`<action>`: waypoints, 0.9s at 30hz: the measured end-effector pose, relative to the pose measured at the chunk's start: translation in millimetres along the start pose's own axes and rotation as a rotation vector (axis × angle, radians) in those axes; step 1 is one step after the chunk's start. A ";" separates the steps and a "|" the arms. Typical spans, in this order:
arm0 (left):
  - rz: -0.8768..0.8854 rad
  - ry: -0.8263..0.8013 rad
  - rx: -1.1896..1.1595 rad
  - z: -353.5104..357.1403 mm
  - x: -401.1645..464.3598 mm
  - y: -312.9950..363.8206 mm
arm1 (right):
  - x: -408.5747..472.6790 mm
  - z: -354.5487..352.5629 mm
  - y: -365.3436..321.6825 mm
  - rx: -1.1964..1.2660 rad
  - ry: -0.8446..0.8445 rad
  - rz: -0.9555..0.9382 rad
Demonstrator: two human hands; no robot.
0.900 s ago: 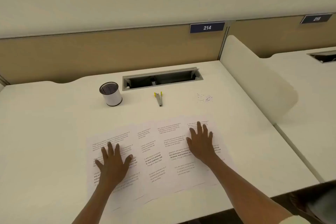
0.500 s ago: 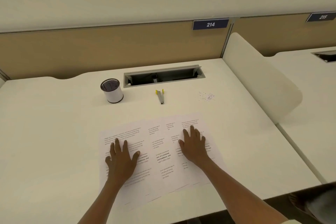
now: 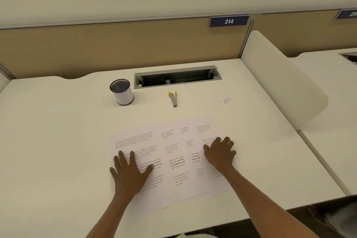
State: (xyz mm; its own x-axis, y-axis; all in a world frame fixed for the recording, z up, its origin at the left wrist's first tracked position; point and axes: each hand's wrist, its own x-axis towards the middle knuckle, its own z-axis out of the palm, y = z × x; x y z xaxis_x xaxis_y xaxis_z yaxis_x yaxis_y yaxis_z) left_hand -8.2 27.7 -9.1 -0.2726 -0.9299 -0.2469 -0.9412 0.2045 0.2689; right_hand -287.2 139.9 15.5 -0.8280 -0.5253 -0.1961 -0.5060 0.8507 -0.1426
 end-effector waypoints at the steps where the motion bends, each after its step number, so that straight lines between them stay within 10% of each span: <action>1: 0.003 0.006 0.006 1.0 -1.2 4.6 | -2.8 -0.5 -4.2 0.000 -0.003 -0.018; 27: 0.148 -0.048 0.071 13.2 -11.4 30.5 | -14.8 -4.0 -45.0 -0.050 -0.105 -0.092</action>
State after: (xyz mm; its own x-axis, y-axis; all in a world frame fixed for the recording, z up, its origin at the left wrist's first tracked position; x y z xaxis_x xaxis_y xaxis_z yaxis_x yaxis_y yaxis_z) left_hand -36.4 48.6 -10.3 -0.4167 -0.8729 -0.2540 -0.9015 0.3607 0.2393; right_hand -253.2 109.5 28.7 -0.7490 -0.5980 -0.2855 -0.5920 0.7974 -0.1169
